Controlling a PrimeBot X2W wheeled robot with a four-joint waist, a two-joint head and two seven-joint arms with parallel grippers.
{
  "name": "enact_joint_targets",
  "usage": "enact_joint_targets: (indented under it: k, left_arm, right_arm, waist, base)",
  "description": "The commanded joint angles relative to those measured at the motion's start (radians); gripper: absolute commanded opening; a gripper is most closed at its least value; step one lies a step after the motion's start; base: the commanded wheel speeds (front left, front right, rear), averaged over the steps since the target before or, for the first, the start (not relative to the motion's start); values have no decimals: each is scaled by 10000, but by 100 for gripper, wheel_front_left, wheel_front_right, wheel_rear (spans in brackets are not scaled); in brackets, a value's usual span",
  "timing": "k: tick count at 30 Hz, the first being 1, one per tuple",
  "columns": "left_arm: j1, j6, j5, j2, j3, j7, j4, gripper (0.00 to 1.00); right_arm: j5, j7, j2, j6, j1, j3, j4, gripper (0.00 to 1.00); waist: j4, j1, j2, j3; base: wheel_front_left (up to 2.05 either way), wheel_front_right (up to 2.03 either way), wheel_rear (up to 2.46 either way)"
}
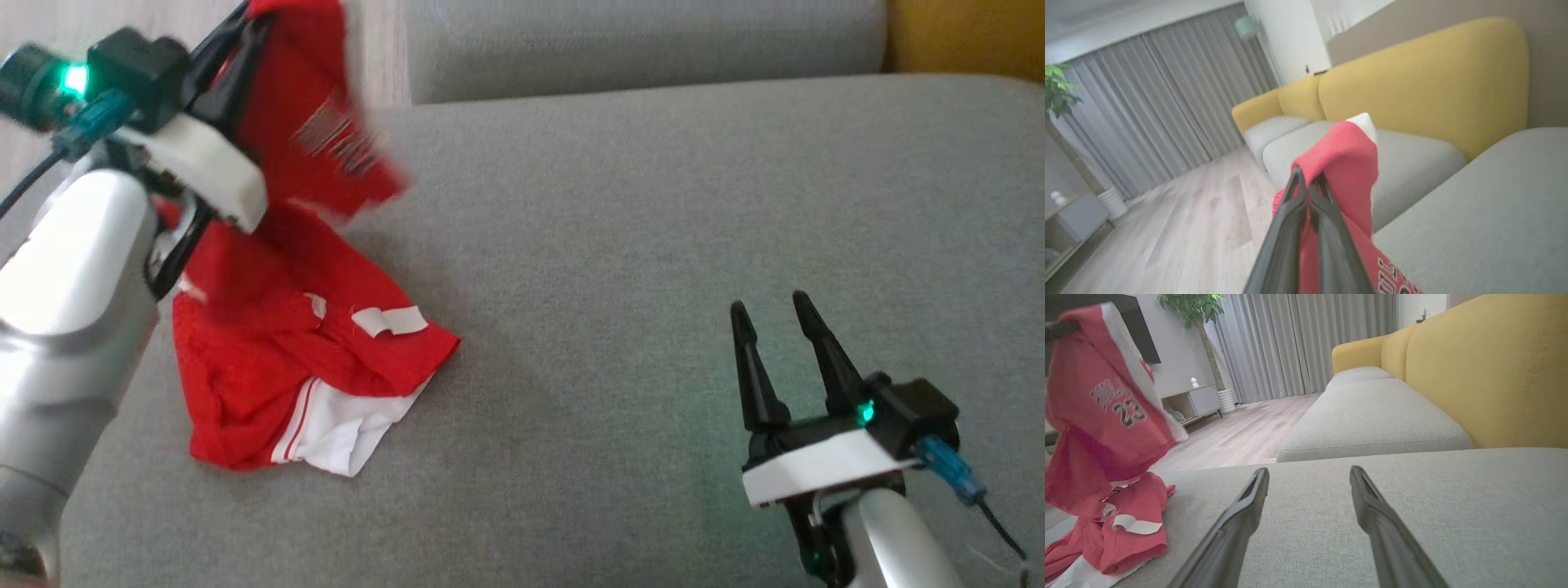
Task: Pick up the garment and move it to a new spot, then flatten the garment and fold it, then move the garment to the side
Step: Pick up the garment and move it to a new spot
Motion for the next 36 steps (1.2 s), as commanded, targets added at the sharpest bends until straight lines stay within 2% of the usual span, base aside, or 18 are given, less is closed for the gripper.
enact_joint_targets:
  k: [1, 10, 19, 29, 35, 36]
  left_arm:
    - [-731, 79, 43, 337, 379, -92, -305, 0]
    - [-903, 336, 54, 107, 205, 327, -2420, 0]
    - [-797, 616, -30, -445, -245, 1159, -3650, 0]
    - [-1024, 886, -10, -1029, -563, 1643, -3095, 0]
    - [-1174, 928, 95, -1417, -709, 1267, -1971, 0]
    - [-1213, 951, 138, -1458, -717, 1143, -1766, 11]
  right_arm:
    - [55, -109, -47, -7, -157, 209, -265, 100]
    - [351, -109, -47, -7, -105, 265, -360, 100]
    - [726, -109, -47, -7, -458, 483, -710, 100]
    - [1362, -109, -47, -7, -936, 1254, -1477, 100]
    - [1712, -109, -47, -7, -1048, 1573, -1788, 100]
    - [1751, -109, -47, -7, -1049, 1600, -1811, 100]
  waist:
    - [-45, 1, -1, -150]
    - [-719, 1, -1, -524]
    - [-2279, 1, -1, -152]
    - [-4417, 1, -1, 922]
    - [-5142, 1, -1, 1429]
    - [-5205, 1, -1, 1474]
  base:
    - [0, 0, 0]
    - [0, 0, 0]
    - [0, 0, 0]
    - [0, 0, 0]
    - [0, 0, 0]
    - [0, 0, 0]
